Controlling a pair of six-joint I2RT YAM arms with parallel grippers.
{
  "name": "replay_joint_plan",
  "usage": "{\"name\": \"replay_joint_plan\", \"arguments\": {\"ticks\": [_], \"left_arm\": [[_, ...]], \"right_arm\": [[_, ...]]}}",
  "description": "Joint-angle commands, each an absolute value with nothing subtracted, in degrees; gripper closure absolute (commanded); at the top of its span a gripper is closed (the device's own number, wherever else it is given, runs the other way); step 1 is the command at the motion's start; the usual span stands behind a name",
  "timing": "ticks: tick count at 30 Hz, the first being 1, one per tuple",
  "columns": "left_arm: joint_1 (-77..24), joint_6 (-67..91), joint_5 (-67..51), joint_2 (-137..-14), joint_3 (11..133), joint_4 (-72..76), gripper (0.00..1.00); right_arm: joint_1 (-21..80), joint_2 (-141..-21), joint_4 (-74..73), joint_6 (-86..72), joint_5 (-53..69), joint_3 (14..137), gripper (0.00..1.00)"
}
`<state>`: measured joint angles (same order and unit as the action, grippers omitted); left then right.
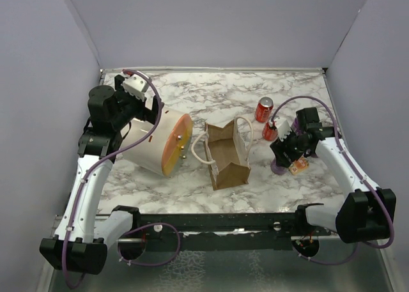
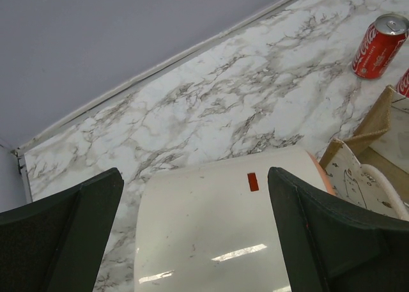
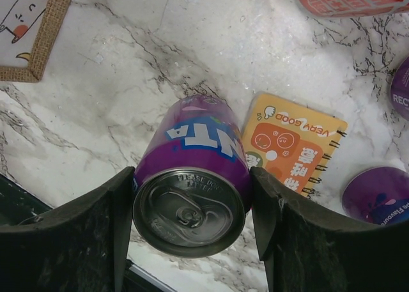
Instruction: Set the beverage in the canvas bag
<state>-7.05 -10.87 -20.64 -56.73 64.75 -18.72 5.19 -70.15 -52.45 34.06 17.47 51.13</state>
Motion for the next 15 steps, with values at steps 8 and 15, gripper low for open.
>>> {"name": "replay_joint_plan", "arguments": {"ticks": [8,15], "left_arm": [[-11.3,-20.1,-26.0,-58.0,68.2,-26.4,0.01],[-16.4,-30.4,-28.0,-59.7,72.7,-36.9,0.01]], "right_arm": [[5.4,-63.2,-57.6,30.1,26.7,67.4,0.82],[5.4,-61.8,-62.1,26.9,37.1,84.2,0.99]]}}
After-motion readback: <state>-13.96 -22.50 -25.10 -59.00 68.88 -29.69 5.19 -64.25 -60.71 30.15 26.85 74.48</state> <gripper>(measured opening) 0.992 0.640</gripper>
